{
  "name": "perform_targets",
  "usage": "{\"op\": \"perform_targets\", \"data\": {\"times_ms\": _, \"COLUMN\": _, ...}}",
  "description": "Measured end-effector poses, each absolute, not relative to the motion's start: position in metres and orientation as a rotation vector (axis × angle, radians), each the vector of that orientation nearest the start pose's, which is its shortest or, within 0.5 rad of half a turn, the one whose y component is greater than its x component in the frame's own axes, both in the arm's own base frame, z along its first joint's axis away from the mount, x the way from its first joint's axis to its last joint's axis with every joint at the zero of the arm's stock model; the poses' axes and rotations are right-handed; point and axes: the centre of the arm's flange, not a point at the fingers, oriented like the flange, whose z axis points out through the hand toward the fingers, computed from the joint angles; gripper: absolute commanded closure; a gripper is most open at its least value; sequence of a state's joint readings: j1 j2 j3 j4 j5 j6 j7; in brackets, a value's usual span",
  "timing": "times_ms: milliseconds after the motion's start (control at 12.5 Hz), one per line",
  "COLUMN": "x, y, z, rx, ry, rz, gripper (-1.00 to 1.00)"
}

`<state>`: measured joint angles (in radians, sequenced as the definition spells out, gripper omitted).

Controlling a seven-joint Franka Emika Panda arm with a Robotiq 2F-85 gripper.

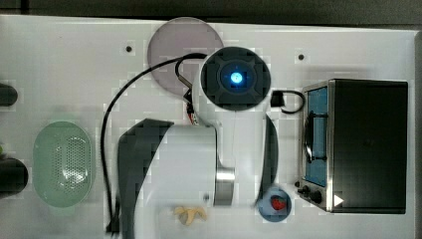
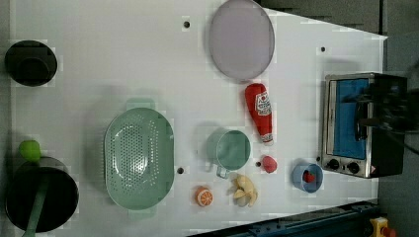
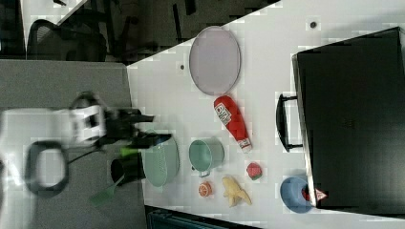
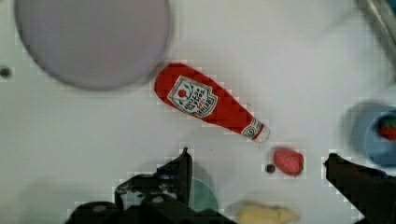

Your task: Pick Ketchup from the table and place it in strainer.

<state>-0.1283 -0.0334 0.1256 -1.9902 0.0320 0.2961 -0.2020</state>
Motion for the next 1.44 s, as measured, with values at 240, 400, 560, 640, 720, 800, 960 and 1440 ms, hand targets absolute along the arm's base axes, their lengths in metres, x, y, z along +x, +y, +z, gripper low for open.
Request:
{"op": "perform_targets", "data": {"times_ms": 240, "x": 0.544, "y": 0.006, "z": 0.377, "rx": -3.060, "ry": 0.618, "rz": 0.285, "gripper": -1.00}}
{"op": "perform_targets", "data": {"times_ms": 400, "x": 0.542, "y": 0.008, "z": 0.336, "rx": -3.082, "ry": 0.413, "rz": 0.274, "gripper": -1.00}}
{"op": "perform_targets", "data": {"times_ms": 560, "x": 0.540, "y": 0.008, "z": 0.314, "rx": -3.088, "ry": 0.261, "rz": 0.212, "gripper": -1.00}}
{"op": "perform_targets", "data": {"times_ms": 640, "x": 0.539, "y": 0.010, "z": 0.308, "rx": -3.089, "ry": 0.185, "rz": 0.189, "gripper": -1.00}}
{"op": "perform_targets", "data": {"times_ms": 720, "x": 0.540, "y": 0.012, "z": 0.305, "rx": -3.092, "ry": 0.117, "rz": 0.153, "gripper": -1.00}}
{"op": "perform_targets", "data": {"times_ms": 800, "x": 0.543, "y": 0.013, "z": 0.303, "rx": -3.093, "ry": 0.055, "rz": 0.105, "gripper": -1.00}}
{"op": "perform_targets", "data": {"times_ms": 960, "x": 0.552, "y": 0.015, "z": 0.296, "rx": -3.089, "ry": -0.073, "rz": -0.021, "gripper": -1.00}}
{"op": "perform_targets", "data": {"times_ms": 1440, "x": 0.521, "y": 0.024, "z": 0.189, "rx": -3.064, "ry": -0.216, "rz": 0.100, "gripper": -1.00}}
